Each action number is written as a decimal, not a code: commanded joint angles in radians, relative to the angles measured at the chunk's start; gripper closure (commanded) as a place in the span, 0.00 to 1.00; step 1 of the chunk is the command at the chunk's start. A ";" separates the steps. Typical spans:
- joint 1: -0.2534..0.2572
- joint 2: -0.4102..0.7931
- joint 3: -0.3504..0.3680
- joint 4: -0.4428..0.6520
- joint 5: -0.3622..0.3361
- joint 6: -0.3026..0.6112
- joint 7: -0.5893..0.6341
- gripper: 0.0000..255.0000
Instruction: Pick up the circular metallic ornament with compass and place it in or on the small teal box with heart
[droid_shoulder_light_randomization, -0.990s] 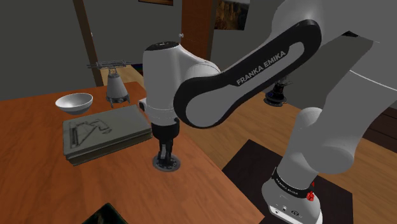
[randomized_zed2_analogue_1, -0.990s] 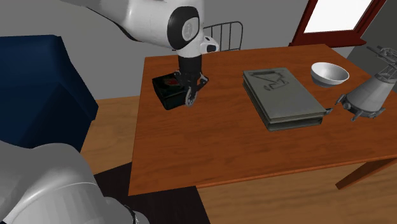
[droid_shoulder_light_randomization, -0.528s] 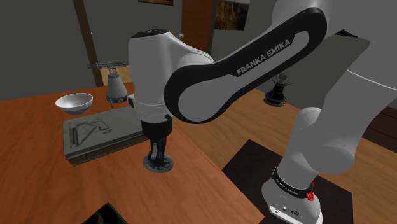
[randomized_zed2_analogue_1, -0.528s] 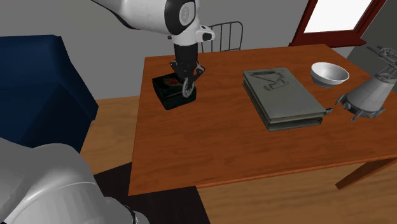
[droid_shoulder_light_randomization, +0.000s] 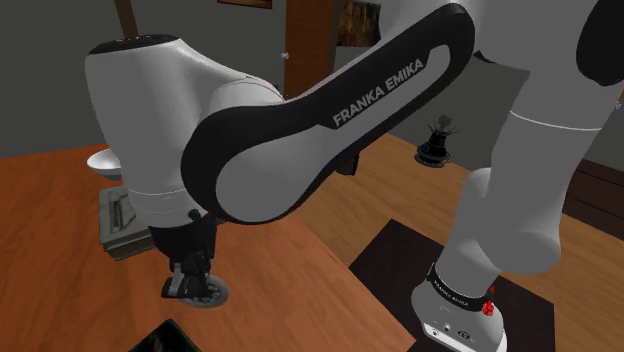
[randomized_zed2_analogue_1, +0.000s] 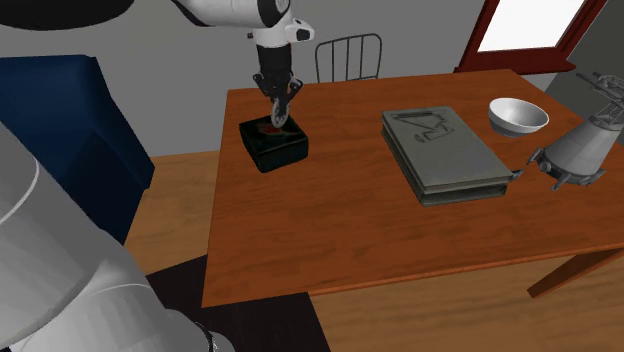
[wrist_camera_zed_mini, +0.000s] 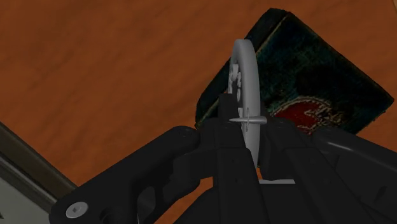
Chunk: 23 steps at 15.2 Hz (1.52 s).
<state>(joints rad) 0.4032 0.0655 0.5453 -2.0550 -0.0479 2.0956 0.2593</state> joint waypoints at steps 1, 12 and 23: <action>0.025 0.071 0.014 0.079 -0.043 -0.020 0.058 1.00; 0.179 0.358 0.012 0.403 -0.198 -0.105 0.234 1.00; 0.190 0.419 -0.010 0.337 -0.239 0.013 0.261 1.00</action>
<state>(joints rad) 0.5899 0.4764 0.5383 -1.7122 -0.2816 2.0952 0.5151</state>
